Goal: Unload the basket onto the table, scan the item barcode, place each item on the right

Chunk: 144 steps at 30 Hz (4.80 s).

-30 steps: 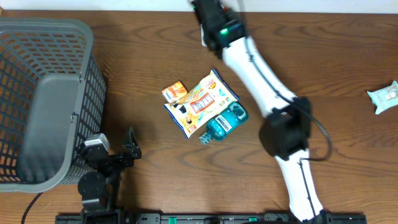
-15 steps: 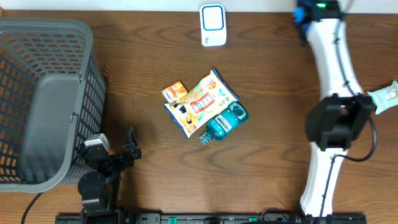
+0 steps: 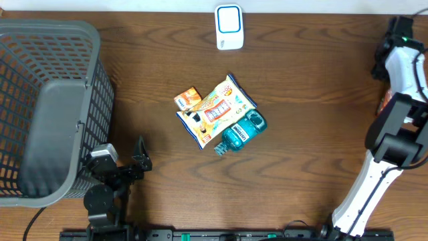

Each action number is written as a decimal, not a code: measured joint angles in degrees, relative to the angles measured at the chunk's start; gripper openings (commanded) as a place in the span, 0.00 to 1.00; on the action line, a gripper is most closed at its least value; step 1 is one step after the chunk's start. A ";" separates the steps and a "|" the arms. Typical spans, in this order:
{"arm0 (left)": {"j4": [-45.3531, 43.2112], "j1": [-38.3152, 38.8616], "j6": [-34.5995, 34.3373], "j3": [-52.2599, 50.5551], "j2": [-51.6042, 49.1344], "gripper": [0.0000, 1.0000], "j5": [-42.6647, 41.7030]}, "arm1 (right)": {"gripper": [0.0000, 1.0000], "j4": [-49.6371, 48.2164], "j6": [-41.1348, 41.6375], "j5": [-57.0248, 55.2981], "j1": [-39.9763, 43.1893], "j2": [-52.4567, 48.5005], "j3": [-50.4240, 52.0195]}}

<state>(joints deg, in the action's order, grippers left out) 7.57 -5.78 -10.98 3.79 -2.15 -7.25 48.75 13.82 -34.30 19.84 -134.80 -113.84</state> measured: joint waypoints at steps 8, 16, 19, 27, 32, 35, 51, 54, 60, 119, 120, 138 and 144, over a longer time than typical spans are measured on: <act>0.00 0.00 0.00 0.00 0.00 0.98 0.00 | 0.99 5.22 1.09 6.05 1.16 2.23 -2.19; 0.00 0.00 0.00 0.00 0.00 0.98 0.02 | 0.99 8.50 2.86 30.88 -2.91 20.35 -3.63; 0.00 0.00 0.00 0.00 0.00 0.98 0.00 | 0.99 12.37 4.98 34.34 -7.65 28.04 -4.63; 0.00 0.00 0.00 0.00 0.00 0.98 0.09 | 0.99 24.90 16.00 38.88 -20.44 35.69 -5.33; 0.00 0.00 0.00 0.00 0.00 0.98 0.11 | 0.99 32.74 27.04 43.78 -29.64 33.62 -2.34; 0.00 0.00 0.00 0.00 0.00 0.98 0.11 | 0.99 35.41 33.27 45.94 -34.93 32.37 1.60; 0.00 0.00 -0.02 0.00 0.00 0.98 0.11 | 0.98 9.62 60.74 49.83 -56.39 30.14 32.41; 0.00 0.00 -0.02 0.00 0.00 0.98 0.11 | 0.84 5.81 63.60 48.92 -57.57 30.14 35.67; 0.00 0.00 -0.02 0.00 0.00 0.98 0.11 | 0.73 -4.17 67.12 46.64 -60.57 30.14 41.94; 0.00 0.00 -0.42 0.00 0.00 0.98 0.13 | 0.02 5.11 50.84 91.62 -46.31 42.71 49.09; 0.00 0.00 -0.42 0.00 0.00 0.98 0.11 | 0.02 6.27 50.88 92.13 -46.34 42.71 49.09; -0.04 0.00 -0.70 -0.02 0.00 0.98 0.13 | 0.35 5.35 49.35 80.70 -46.27 42.75 49.07; -0.04 0.00 -0.81 -0.02 0.00 0.98 0.11 | 0.36 5.38 44.11 72.02 -45.18 42.75 49.07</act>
<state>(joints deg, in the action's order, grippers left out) 7.53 -5.78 -11.79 3.77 -2.15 -7.14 54.13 57.93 37.71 -25.34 -92.05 -64.77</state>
